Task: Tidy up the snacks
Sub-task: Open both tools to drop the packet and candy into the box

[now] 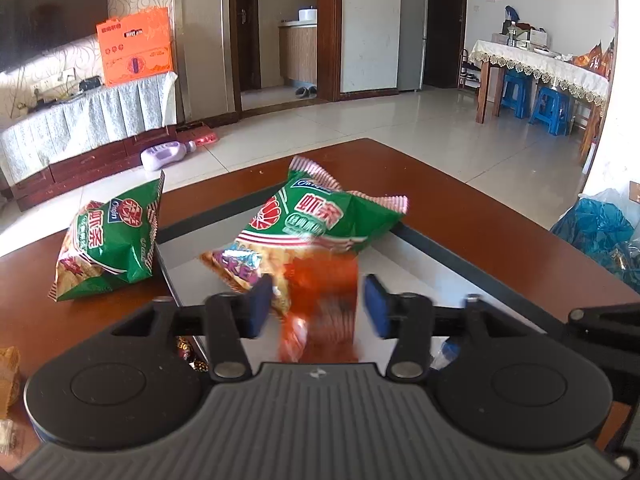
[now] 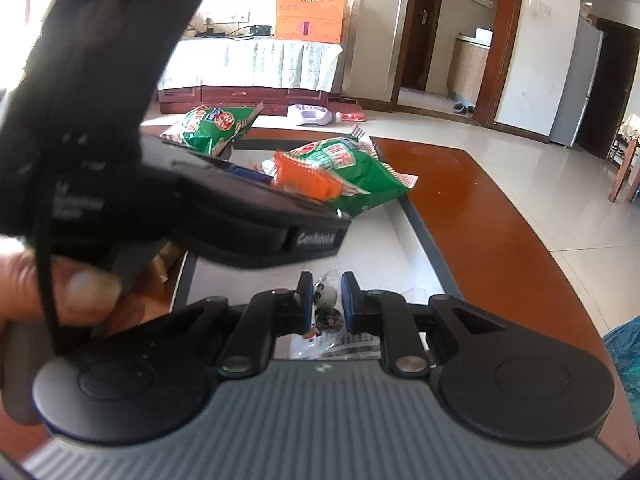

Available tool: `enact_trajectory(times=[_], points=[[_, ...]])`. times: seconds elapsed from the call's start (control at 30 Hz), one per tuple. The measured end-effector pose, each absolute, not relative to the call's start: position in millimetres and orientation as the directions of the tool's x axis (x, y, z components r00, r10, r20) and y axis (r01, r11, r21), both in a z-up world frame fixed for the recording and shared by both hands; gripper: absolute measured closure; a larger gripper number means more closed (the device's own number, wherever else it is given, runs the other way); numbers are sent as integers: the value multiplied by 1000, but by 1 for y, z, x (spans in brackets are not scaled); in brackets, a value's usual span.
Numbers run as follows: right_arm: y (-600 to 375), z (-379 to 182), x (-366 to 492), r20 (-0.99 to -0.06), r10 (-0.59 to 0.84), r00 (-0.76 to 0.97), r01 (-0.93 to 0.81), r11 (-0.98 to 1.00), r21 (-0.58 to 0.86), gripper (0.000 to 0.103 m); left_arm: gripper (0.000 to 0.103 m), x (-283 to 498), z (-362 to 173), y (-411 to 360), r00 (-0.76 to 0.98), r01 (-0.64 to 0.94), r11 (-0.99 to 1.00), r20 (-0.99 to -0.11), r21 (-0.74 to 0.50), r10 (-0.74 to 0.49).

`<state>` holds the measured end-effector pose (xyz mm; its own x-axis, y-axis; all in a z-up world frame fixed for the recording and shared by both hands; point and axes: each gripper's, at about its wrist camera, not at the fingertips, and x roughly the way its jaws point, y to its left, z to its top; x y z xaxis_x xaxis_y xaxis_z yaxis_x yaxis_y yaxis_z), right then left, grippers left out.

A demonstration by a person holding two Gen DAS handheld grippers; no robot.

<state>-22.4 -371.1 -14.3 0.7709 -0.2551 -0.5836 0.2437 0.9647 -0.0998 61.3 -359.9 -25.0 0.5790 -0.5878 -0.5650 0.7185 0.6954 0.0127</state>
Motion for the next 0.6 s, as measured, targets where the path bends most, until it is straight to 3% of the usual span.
enact_trajectory(times=[0.03,0.07,0.3,0.43,0.6], points=[[-370,-14,-23,-583,-258,771,245,964,-103,84,22,59,-23,-359,591,713,701,-557,20,-584],[-367,-13,-22,-582,-264,769,250,962,-107,84,19,55,-21,-358,600,710,704,-543,25,-587],[-357,-9,-25,-557,-280,782,257,959,-121,83,14,46,-12,-346,610,705,709,-526,19,-593],[-352,-8,-32,-529,-294,796,260,955,-141,69,12,39,-4,-336,620,695,719,-517,11,-590],[-350,0,-37,-495,-297,817,258,955,-147,61,11,31,5,-324,632,686,727,-507,15,-586]])
